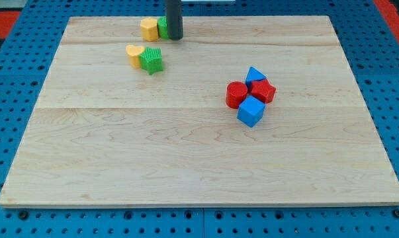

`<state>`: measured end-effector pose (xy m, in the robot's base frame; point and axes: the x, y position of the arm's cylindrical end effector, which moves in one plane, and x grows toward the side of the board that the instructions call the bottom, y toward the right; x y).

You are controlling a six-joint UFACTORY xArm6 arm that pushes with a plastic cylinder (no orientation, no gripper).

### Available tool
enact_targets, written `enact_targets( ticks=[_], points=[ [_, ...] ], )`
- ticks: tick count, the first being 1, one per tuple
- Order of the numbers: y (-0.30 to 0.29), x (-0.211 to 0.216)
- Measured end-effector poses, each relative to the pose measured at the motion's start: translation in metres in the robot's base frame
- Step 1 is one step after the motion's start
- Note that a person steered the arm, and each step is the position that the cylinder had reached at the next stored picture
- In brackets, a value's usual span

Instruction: Push green circle to the top left

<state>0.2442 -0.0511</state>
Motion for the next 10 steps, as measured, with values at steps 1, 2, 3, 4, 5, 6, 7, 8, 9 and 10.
enact_targets(
  ticks=[1,2,3,4,5,6,7,8,9,10],
  points=[
    [0.0,-0.011],
    [0.013,-0.007],
    [0.052,-0.006],
    [0.053,-0.023],
    [0.048,-0.047],
    [0.039,-0.048],
    [0.002,-0.048],
    [-0.029,-0.049],
    [-0.051,-0.049],
    [-0.071,-0.049]
  ],
)
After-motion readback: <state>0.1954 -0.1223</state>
